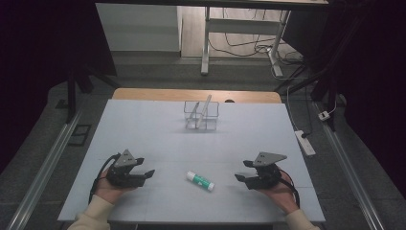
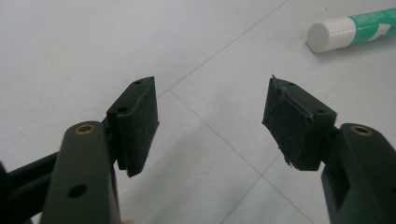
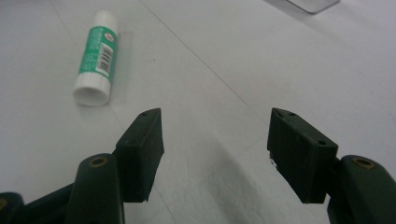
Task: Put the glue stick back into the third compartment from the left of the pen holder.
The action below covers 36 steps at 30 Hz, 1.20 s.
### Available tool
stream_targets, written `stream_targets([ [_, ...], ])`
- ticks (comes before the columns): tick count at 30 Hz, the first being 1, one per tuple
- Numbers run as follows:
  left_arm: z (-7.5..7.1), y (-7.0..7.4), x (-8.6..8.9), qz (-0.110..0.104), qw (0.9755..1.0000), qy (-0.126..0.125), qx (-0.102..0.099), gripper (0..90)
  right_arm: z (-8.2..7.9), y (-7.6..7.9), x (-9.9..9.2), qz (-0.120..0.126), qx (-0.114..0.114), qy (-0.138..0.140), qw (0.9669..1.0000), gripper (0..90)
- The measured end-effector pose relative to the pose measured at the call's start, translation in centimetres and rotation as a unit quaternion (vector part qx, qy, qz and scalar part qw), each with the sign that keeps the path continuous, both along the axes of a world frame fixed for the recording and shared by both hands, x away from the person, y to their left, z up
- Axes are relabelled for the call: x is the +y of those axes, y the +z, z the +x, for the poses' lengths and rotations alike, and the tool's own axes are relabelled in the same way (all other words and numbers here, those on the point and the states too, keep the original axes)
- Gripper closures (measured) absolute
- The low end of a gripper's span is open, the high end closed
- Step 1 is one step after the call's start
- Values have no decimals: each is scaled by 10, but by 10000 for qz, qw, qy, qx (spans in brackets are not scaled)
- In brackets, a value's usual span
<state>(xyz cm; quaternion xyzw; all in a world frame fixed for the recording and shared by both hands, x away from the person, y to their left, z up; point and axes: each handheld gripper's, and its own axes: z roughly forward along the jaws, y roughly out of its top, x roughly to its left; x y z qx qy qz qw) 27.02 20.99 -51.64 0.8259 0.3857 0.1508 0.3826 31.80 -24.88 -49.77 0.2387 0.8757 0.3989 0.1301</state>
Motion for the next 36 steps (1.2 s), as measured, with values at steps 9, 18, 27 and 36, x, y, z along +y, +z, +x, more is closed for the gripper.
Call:
stream_targets([
  [9,1,0,0,-19,10000,7,-7,354,1,8,25,41,164,243,9996,357],
  [18,2,-1,-2,26,10000,-44,7,348,4,10,53,42,337,460,9984,356],
  [27,3,-1,-4,35,10000,-51,35,346,3,14,78,-101,383,699,9968,352],
  [36,3,0,-3,29,10000,-27,27,343,6,21,101,-183,431,888,9949,337],
])
